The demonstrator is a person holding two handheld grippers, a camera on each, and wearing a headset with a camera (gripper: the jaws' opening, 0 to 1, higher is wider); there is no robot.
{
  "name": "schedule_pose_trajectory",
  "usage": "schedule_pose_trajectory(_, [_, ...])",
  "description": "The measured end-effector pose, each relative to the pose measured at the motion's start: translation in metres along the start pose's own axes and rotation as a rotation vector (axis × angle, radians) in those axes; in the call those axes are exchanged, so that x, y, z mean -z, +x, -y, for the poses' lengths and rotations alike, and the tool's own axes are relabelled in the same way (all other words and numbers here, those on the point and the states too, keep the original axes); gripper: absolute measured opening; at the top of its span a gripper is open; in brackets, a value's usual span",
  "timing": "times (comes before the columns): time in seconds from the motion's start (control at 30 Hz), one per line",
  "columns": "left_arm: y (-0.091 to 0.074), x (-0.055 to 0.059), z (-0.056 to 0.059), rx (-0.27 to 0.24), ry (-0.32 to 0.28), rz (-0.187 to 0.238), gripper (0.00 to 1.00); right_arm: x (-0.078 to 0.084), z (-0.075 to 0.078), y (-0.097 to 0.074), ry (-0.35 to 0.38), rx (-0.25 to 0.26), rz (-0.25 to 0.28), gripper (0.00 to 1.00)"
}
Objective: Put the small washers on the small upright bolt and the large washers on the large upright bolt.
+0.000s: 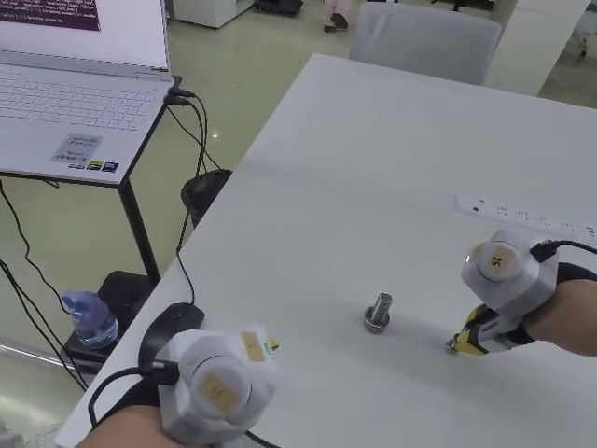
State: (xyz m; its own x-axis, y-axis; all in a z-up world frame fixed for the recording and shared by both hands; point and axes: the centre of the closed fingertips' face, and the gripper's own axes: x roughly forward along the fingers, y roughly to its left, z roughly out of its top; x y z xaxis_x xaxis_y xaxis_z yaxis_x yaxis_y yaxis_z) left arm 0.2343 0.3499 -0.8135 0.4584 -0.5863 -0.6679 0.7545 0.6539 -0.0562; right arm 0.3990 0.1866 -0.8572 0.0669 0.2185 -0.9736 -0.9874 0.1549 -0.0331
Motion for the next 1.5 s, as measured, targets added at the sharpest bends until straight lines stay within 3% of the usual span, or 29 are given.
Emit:
schedule_pose_trajectory(0.27, [-0.005, 0.008, 0.000, -0.006, -0.004, -0.015, 0.91, 0.004, -0.003, 0.014, 0.002, -0.009, -0.018, 0.13])
schedule_pose_trajectory(1.27, [-0.007, 0.008, 0.005, 0.001, -0.005, -0.021, 0.89, -0.002, 0.000, 0.010, 0.002, 0.013, -0.013, 0.17])
schedule_pose_trajectory(1.5, [-0.007, 0.004, 0.005, 0.000, 0.000, -0.017, 0.89, -0.003, -0.002, -0.003, 0.018, 0.022, 0.021, 0.20])
